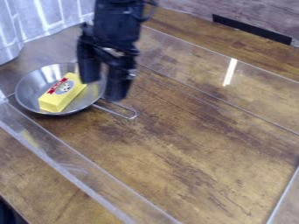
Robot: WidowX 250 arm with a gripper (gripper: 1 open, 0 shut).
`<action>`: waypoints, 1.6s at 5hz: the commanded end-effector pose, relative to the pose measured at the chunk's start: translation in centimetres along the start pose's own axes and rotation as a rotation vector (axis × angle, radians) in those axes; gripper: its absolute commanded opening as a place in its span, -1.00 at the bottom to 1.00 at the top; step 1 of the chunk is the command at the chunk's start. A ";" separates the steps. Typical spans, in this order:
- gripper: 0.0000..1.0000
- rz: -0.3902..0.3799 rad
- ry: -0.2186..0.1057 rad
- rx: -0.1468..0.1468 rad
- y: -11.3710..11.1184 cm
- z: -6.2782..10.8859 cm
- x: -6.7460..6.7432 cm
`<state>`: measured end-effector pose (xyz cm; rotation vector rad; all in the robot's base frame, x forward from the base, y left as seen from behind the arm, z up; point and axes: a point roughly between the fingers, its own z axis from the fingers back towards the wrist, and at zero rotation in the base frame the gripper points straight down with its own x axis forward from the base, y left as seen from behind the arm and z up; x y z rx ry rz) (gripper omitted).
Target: Remove the yellow object from inside the silver pan and put it on the table
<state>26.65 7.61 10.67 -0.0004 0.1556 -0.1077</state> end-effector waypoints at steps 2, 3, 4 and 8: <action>1.00 -0.036 -0.066 0.051 6.5 1.8 -1.2; 1.00 -0.038 -0.068 0.054 7.8 0.4 -1.3; 1.00 -0.045 -0.073 0.059 8.4 -1.3 -0.9; 1.00 -0.049 -0.092 0.089 10.9 -6.1 0.9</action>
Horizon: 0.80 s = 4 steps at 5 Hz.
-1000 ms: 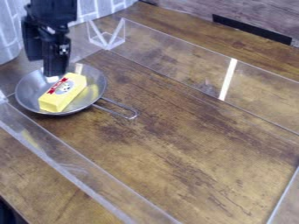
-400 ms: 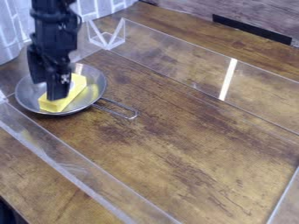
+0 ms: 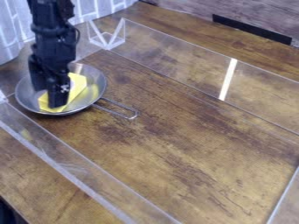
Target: Remove the yellow object from inside the silver pan and put it on the table
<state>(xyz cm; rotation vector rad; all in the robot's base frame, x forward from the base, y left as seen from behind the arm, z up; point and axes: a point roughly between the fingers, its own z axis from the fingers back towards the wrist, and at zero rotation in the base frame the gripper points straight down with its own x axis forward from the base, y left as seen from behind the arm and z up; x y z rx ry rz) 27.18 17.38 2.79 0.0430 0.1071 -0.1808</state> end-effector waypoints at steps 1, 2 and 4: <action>1.00 0.006 -0.060 0.044 2.0 1.0 0.6; 1.00 -0.007 -0.074 0.046 2.8 0.6 0.9; 1.00 -0.030 -0.094 0.040 2.3 0.1 1.3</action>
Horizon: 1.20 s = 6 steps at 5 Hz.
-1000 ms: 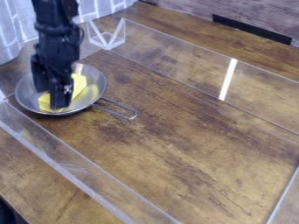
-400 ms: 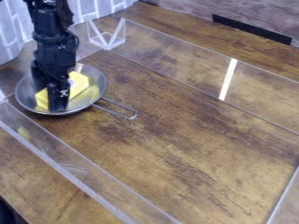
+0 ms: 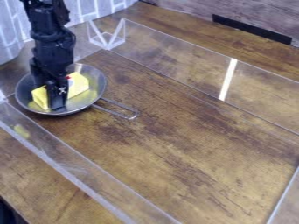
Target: Remove the yellow object from inside the silver pan and put it on the table
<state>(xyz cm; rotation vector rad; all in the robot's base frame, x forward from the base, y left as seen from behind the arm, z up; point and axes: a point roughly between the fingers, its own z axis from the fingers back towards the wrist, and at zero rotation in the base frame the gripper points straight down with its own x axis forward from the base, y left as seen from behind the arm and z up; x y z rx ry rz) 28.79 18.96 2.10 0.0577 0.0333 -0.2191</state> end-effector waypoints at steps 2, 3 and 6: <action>1.00 -0.028 -0.037 0.007 0.2 0.5 0.1; -1.00 -0.026 -0.035 0.010 0.1 0.5 0.2; -1.00 -0.008 -0.029 0.078 -2.9 5.4 1.5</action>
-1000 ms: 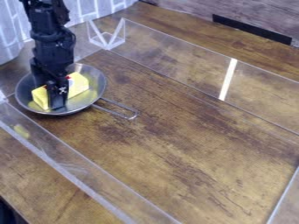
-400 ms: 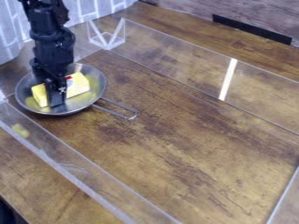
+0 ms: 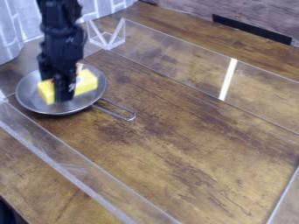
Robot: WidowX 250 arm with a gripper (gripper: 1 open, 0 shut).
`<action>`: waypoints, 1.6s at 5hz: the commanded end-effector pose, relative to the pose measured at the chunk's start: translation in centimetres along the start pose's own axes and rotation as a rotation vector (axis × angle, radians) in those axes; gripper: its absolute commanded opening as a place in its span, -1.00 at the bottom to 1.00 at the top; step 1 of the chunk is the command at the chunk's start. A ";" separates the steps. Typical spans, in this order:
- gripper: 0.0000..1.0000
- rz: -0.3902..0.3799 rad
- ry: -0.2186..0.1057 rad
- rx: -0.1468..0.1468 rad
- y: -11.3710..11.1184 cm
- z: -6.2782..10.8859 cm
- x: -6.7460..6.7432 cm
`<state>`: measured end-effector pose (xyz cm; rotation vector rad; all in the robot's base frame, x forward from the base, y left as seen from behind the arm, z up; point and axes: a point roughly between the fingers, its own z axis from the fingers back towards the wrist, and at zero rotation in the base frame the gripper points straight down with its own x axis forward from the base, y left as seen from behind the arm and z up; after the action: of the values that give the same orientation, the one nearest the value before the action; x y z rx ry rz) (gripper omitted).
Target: Remove the yellow object from inside the silver pan and put it on the table
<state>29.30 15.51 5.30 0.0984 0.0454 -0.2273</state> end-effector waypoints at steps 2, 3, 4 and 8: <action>-1.00 0.015 -0.054 0.073 -1.6 5.0 1.2; -1.00 -0.001 -0.048 0.066 -2.9 5.5 1.6; -1.00 -0.017 -0.054 0.066 -5.0 6.7 2.2; -1.00 -0.074 -0.063 0.067 -9.3 9.3 1.7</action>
<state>29.06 5.32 11.88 0.1428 0.0333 -0.3042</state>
